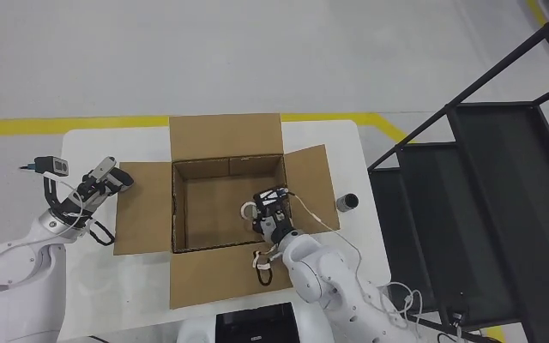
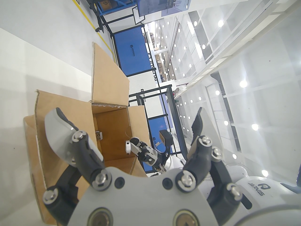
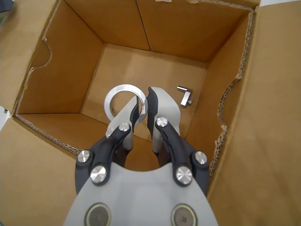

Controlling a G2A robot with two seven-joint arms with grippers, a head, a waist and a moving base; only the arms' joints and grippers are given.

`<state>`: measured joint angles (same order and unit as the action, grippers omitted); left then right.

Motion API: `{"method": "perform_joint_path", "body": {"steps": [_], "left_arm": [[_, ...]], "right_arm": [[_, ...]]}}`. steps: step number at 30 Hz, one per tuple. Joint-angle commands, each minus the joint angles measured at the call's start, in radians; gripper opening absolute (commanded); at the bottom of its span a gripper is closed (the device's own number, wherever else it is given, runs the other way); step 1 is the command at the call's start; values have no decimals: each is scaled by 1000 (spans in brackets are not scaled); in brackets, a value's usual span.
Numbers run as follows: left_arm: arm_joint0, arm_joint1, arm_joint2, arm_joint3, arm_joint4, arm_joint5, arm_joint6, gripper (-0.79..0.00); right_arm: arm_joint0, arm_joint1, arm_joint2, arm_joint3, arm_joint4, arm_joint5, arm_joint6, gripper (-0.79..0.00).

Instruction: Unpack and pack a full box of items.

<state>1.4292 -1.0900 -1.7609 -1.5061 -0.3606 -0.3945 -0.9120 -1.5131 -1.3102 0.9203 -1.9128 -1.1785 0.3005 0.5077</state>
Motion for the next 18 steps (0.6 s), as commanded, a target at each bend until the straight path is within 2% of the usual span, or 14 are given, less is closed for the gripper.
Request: {"method": "perform_joint_path", "body": {"steps": [1,5,9,14,18], "left_arm": [[0,0,0,0,0,0,0,0],[0,0,0,0,0,0,0,0],[0,0,0,0,0,0,0,0],[0,0,0,0,0,0,0,0],[0,0,0,0,0,0,0,0]], "right_arm": [[-9,-1,5,-10,38,-19,-13,0],[-44,5,40,-46,99,-83,-34,0],[-107,14,108,-143,210,-139,-83,0],[-218,26,265,-276,360,-206,-260,0],[-302,35,424,-337,388,-228,-411,0]]}}
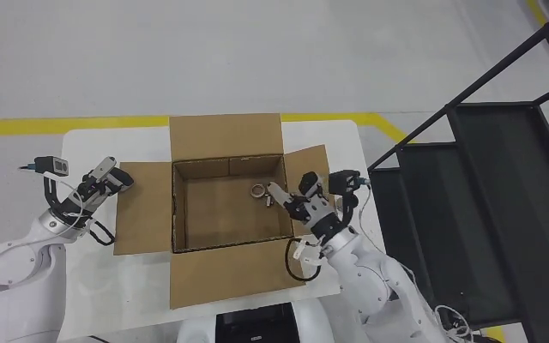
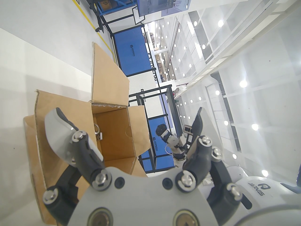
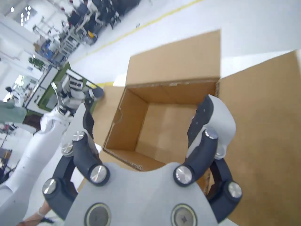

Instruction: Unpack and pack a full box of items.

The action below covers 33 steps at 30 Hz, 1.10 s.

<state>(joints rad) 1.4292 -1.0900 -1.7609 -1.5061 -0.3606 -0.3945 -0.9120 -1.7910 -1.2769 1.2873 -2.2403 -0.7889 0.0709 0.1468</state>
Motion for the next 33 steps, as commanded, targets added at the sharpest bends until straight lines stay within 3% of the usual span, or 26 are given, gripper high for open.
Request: {"method": "perform_joint_path", "body": {"steps": [1,4,8,12,21,33], "left_arm": [[0,0,0,0,0,0,0,0],[0,0,0,0,0,0,0,0],[0,0,0,0,0,0,0,0],[0,0,0,0,0,0,0,0],[0,0,0,0,0,0,0,0],[0,0,0,0,0,0,0,0]], "right_arm": [[-41,4,96,-10,-7,8,-82,0],[-77,6,198,26,-38,47,-156,0],[-82,4,283,126,46,80,-188,0],[-58,6,334,261,33,80,-201,0],[42,5,273,573,-229,135,-272,0],[139,-14,148,715,-280,149,-224,0]]}}
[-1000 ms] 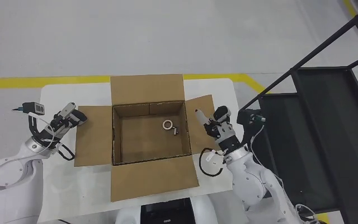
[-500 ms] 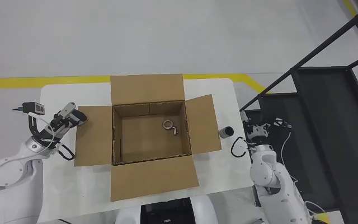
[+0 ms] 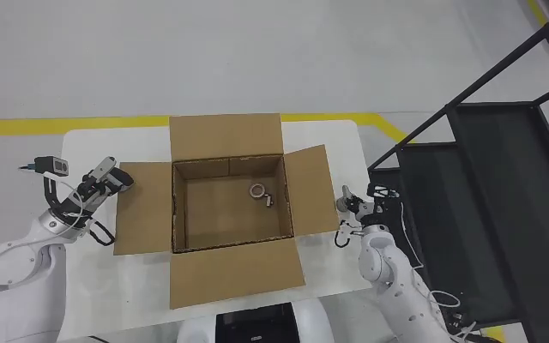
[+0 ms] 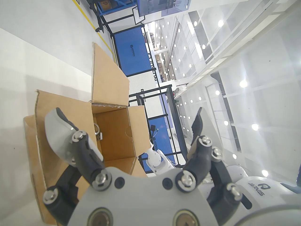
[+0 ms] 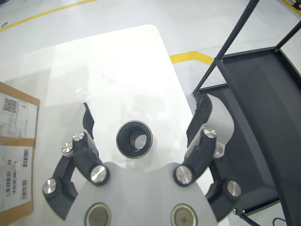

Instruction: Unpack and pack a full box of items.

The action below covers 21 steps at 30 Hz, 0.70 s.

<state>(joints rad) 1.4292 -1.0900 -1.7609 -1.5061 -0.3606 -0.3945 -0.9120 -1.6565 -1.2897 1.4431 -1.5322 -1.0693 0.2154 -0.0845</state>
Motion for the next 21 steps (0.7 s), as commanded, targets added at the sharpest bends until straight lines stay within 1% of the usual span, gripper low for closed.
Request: {"method": "perform_joint_path", "body": {"steps": [1,6,19,20,21], "left_arm": [[0,0,0,0,0,0,0,0],[0,0,0,0,0,0,0,0],[0,0,0,0,0,0,0,0],[0,0,0,0,0,0,0,0],[0,0,0,0,0,0,0,0]], "right_arm": [[7,-3,-15,14,-8,7,10,0],[21,-8,-41,53,-43,35,9,0],[73,-26,-93,137,-49,69,18,0],[74,-27,-97,138,-52,70,18,-111],[74,-28,-99,140,-50,70,20,-314]]}}
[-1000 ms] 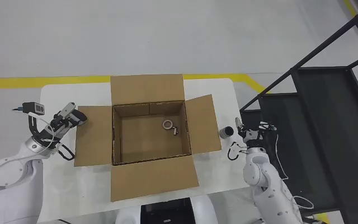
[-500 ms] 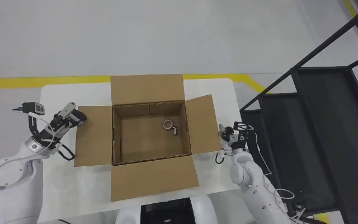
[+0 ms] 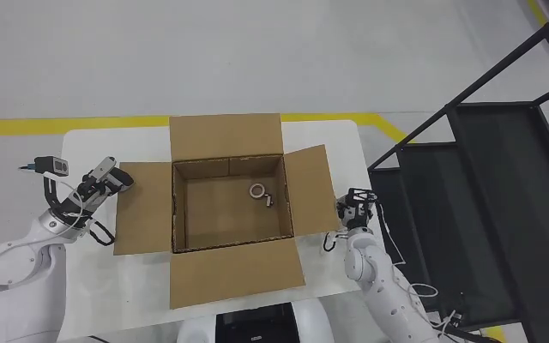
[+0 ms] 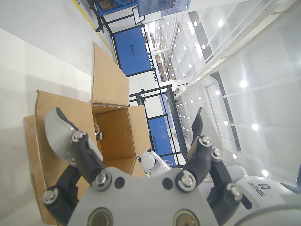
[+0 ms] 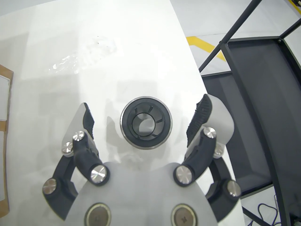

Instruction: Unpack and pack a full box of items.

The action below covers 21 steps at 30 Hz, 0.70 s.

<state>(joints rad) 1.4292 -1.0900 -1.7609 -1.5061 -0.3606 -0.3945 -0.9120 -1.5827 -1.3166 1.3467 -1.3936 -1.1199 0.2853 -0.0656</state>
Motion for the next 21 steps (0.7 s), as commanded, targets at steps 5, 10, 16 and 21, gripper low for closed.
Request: {"method": "perform_joint_path", "body": {"steps": [5,10,16,21], "left_arm": [[0,0,0,0,0,0,0,0],[0,0,0,0,0,0,0,0],[0,0,0,0,0,0,0,0],[0,0,0,0,0,0,0,0]], "right_arm": [[3,-5,-9,5,-2,1,2,-785],[2,-6,-11,3,-17,4,2,-785],[-17,-7,2,-45,-9,5,8,-785],[-69,-4,47,-174,58,-25,33,-785]]}}
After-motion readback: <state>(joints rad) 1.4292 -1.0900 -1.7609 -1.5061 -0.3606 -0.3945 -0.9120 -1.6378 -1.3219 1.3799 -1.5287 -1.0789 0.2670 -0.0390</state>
